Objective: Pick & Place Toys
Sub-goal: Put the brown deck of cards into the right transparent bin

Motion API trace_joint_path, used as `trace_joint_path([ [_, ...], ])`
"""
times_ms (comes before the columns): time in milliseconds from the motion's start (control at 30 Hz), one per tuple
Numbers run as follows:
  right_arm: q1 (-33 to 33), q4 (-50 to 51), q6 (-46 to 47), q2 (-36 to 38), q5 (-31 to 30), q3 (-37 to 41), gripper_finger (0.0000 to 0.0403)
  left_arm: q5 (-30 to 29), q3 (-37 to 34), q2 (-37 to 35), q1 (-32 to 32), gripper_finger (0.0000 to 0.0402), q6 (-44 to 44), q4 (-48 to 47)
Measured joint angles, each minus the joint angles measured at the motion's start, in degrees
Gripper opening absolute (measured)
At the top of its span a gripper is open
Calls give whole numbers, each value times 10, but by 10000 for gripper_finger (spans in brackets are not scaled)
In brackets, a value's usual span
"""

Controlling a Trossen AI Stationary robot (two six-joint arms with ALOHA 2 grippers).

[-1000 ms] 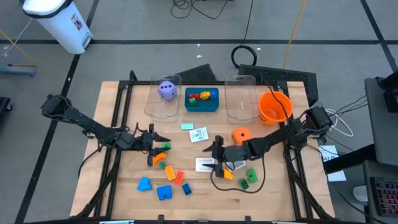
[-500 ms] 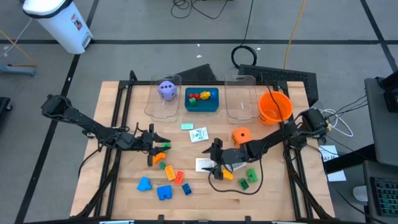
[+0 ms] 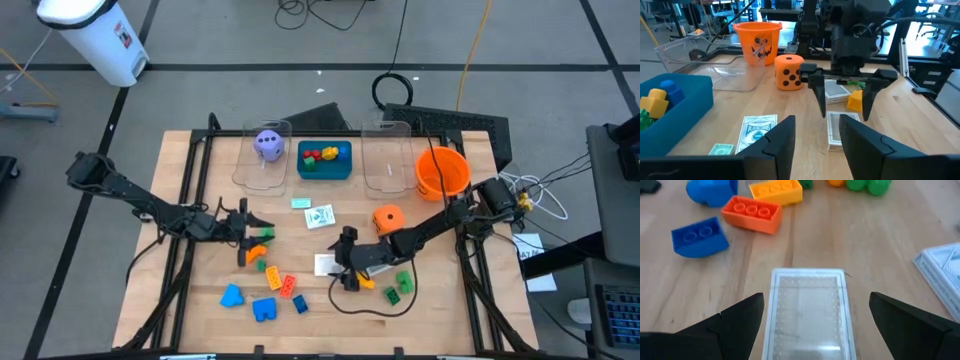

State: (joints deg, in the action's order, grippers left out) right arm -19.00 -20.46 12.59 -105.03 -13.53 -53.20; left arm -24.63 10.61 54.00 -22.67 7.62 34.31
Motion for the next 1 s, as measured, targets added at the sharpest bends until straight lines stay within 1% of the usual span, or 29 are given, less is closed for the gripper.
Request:
trace_joint_path([
  [167, 0, 39, 17, 0, 0, -1, 357, 0, 0, 0, 10, 169, 2, 1],
  [300, -2, 29, 17, 0, -1, -1, 357, 0, 0, 0, 10, 170, 4, 0],
  [1000, -14, 83, 51, 0, 1, -1, 357, 1, 0, 0, 10, 170, 3, 0],
])
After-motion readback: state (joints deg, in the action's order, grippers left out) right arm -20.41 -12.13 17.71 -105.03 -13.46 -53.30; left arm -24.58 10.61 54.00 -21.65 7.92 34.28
